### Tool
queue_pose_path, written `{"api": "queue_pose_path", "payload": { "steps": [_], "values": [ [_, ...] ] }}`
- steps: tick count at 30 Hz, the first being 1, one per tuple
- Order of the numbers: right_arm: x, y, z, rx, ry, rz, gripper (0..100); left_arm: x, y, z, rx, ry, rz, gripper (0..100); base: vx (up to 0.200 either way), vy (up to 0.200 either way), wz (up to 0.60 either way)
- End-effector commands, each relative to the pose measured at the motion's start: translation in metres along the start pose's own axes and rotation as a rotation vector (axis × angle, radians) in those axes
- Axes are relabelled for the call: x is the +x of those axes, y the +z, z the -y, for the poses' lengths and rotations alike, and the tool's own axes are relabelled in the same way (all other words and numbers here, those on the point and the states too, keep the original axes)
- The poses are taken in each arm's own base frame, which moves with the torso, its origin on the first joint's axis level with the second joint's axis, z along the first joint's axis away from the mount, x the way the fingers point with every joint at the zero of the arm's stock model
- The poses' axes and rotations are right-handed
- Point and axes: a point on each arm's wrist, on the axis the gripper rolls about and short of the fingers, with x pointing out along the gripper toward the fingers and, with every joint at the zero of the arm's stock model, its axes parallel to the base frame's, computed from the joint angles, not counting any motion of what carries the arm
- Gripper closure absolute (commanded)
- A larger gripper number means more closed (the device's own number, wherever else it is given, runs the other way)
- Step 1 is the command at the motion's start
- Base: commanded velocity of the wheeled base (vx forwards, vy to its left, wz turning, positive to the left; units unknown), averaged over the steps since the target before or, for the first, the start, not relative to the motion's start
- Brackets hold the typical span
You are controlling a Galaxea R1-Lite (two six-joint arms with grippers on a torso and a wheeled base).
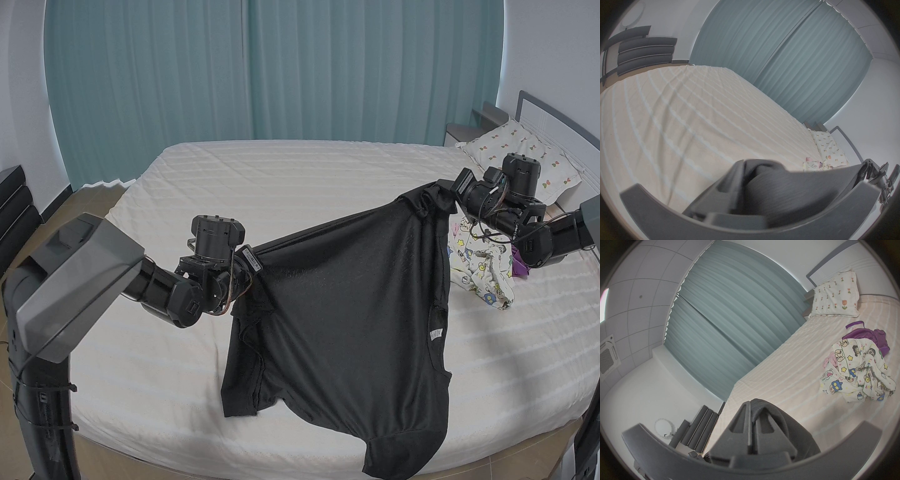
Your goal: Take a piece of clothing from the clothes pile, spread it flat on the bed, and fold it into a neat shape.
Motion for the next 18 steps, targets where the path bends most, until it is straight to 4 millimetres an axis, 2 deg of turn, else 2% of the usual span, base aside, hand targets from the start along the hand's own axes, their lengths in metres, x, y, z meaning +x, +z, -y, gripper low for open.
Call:
{"api": "queue_pose_path", "payload": {
  "steps": [1,2,7,12,16,18],
  "values": [
    [0.036,-0.031,0.035,0.020,-0.080,-0.029,100,0.043,-0.022,-0.021,0.003,0.063,-0.031,0,0.000,0.000,0.00],
    [0.038,-0.033,0.037,0.021,-0.086,-0.025,0,0.044,-0.023,-0.022,0.003,0.064,-0.030,0,0.000,0.000,0.00],
    [0.067,-0.060,0.066,0.025,-0.170,0.011,0,0.067,-0.029,-0.033,-0.028,0.106,0.005,0,0.000,0.000,0.00],
    [0.084,-0.063,0.084,0.018,-0.276,0.101,0,0.075,-0.011,-0.041,-0.049,0.146,0.087,0,0.000,0.000,0.00],
    [0.092,-0.074,0.098,0.019,-0.355,0.091,0,0.079,0.006,-0.047,-0.059,0.165,0.133,0,0.000,0.000,0.00],
    [0.091,-0.078,0.102,0.020,-0.385,0.060,0,0.081,0.008,-0.052,-0.031,0.187,0.121,0,0.000,0.000,0.00]
  ]
}}
